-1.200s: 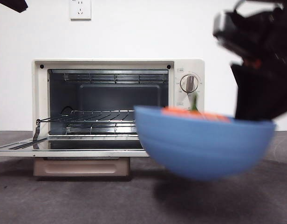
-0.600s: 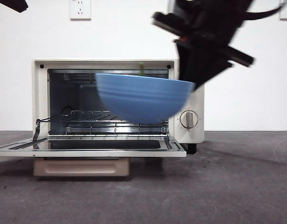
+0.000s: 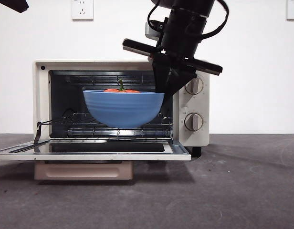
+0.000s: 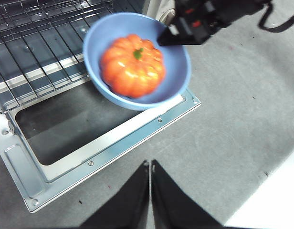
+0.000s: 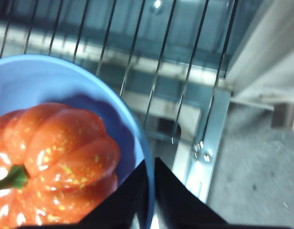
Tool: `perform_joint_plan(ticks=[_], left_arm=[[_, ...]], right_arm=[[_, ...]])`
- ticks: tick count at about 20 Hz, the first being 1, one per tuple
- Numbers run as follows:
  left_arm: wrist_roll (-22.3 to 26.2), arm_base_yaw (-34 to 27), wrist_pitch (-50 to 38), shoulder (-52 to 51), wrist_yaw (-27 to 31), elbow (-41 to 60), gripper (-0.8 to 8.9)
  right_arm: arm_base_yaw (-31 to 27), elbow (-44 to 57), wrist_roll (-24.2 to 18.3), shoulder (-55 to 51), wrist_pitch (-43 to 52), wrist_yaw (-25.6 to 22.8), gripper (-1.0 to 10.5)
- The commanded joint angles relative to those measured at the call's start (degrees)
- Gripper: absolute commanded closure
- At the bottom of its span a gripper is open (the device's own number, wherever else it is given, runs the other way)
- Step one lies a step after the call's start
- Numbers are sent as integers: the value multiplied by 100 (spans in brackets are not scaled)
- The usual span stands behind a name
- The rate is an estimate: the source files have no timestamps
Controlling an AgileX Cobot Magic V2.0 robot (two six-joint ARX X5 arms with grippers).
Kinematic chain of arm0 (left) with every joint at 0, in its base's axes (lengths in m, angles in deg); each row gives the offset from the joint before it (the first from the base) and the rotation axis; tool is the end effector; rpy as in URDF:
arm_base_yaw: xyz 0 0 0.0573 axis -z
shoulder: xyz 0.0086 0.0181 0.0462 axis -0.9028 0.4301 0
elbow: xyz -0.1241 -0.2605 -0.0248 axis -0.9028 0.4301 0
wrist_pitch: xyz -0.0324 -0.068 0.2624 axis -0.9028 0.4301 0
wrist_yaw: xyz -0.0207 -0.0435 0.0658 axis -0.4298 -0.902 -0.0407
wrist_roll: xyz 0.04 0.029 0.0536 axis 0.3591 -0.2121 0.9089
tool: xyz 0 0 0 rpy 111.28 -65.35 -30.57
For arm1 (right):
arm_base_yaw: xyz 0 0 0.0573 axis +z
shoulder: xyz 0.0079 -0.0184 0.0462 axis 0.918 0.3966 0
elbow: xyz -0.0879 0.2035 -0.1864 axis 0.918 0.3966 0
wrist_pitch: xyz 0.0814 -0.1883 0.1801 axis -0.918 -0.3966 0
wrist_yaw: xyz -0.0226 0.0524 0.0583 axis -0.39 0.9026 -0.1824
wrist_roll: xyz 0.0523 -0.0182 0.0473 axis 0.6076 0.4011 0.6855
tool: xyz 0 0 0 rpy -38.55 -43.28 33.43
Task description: Place pumpkin in the steamer
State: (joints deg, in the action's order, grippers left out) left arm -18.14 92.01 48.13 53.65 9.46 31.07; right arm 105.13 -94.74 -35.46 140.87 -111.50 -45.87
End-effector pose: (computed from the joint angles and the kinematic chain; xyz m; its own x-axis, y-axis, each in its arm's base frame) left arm 0.1498 -0.0946 0.3406 0.5311 -0.5696 -0.6273 0.5958 0.7774 -0.2016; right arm 0.3241 0.2577 0.2603 0.4258 0.3369 -0.8398 -0.2022 0.9401 0.2746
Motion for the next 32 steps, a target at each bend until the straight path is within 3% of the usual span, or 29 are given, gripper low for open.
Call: perform_joint_plan(ticks=[1, 16, 29, 32], left_arm=[[131, 17, 31, 31, 7, -46, 798], [162, 28, 90, 31, 7, -46, 798], [162, 28, 103, 31, 7, -46, 798], [162, 28, 114, 31, 7, -46, 798]], right_arm=[[101, -170, 247, 83, 264, -50, 940], [107, -170, 1397, 350, 914, -866, 940], [9, -170, 1541, 437, 1086, -1185, 940], [35, -170, 1585, 529, 1084, -1178, 879]])
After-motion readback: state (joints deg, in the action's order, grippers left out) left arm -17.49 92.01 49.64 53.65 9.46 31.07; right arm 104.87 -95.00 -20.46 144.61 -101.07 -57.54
